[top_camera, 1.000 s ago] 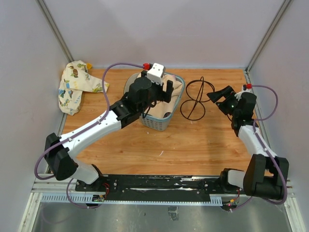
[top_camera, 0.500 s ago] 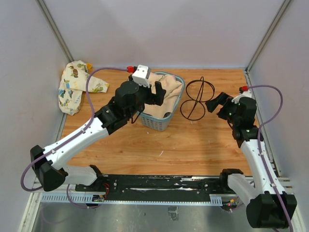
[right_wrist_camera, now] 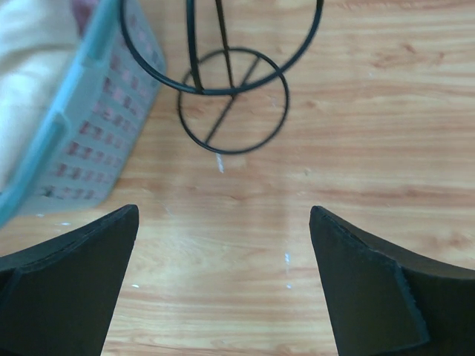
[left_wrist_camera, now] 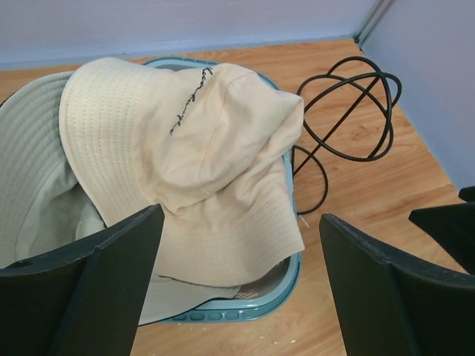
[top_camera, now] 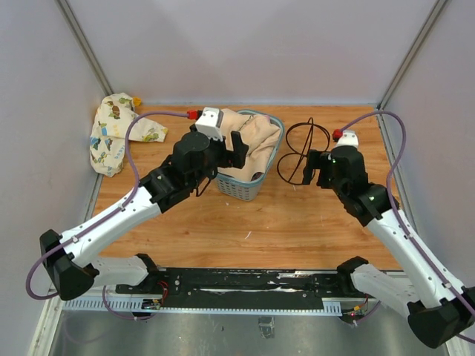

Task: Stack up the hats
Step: Adjust the hat in the bin.

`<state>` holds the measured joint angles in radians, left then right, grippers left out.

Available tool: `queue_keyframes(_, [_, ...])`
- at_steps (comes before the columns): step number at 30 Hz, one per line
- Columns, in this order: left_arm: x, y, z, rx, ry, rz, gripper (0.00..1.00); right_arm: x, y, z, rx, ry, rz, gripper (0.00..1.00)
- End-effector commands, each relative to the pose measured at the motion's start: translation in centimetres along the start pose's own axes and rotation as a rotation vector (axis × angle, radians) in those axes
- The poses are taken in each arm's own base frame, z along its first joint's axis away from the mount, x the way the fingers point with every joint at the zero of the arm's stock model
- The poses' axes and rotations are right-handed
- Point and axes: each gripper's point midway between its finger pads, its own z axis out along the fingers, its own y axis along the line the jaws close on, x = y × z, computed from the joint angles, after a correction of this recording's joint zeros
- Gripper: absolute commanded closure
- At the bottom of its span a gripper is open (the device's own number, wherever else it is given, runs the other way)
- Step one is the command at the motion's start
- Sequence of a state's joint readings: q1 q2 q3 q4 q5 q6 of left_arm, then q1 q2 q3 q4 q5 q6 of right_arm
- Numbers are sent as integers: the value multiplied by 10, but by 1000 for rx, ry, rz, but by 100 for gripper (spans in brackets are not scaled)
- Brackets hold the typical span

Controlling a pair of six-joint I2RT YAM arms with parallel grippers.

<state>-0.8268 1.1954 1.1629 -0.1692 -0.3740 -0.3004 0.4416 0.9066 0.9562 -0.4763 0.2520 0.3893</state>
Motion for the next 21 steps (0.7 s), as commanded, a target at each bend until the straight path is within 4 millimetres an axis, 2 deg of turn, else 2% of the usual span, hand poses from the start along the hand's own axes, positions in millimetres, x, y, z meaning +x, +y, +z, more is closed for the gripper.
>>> queue_keyframes(1, [-10,5,10,-49,-28,-9,9,18,-30,-2,209,61,-84,2])
queue_keyframes(7, [-4,15,26,-84,-27,-3,7,29,-31,7,218,66,-126,1])
queue_keyframes(12, [4,22,35,-85,-20,-13,7,18,-31,4,214,37,-140,1])
queue_keyframes(21, [2,28,45,-70,-16,-7,6,-5,-22,2,166,-94,-70,2])
